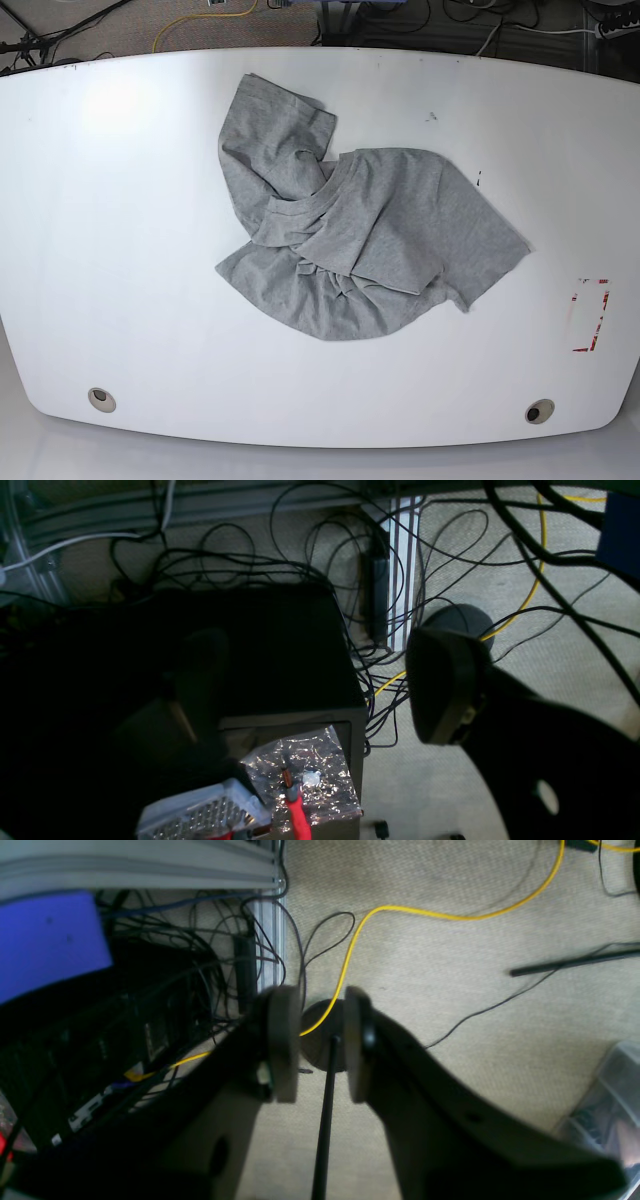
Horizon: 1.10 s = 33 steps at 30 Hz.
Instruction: Fold the T-shirt properly
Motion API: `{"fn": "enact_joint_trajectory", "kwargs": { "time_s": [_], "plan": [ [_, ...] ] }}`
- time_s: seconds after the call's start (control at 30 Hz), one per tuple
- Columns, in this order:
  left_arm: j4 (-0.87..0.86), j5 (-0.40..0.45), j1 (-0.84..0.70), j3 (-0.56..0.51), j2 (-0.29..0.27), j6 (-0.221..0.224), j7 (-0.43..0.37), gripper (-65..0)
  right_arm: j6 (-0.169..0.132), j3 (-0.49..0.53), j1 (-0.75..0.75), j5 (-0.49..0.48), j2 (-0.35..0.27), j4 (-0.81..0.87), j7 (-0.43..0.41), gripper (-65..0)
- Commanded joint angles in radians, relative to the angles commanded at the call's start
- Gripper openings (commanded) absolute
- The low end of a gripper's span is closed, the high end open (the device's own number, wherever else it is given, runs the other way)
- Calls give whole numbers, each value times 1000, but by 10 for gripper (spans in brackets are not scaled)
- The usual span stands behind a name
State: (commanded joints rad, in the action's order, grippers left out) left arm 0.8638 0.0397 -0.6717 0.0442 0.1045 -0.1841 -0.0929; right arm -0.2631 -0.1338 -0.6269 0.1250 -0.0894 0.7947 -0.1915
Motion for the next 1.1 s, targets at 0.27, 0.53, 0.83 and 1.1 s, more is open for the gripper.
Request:
{"fn": "enact_joint_trajectory", "kwargs": {
  "time_s": [0.27,0.53,0.83,1.1],
  "plan": [
    [74,-3,-53,-4,0,-2,5,-143,1,0,-60,-4,1,71,-6,-491],
    [138,-1,-85,-6,2,3,-1,-140,-6,-6,-117,-16,1,104,-15,-493],
    [181,-1,-120,1,6,2,-2,-140,-12,-8,-145,-45,-1,104,-25,-498],
    [251,-2,-181,8,10,2,-1,-136,-12,-16,-177,-87,-5,125,-24,-500]
  ]
}}
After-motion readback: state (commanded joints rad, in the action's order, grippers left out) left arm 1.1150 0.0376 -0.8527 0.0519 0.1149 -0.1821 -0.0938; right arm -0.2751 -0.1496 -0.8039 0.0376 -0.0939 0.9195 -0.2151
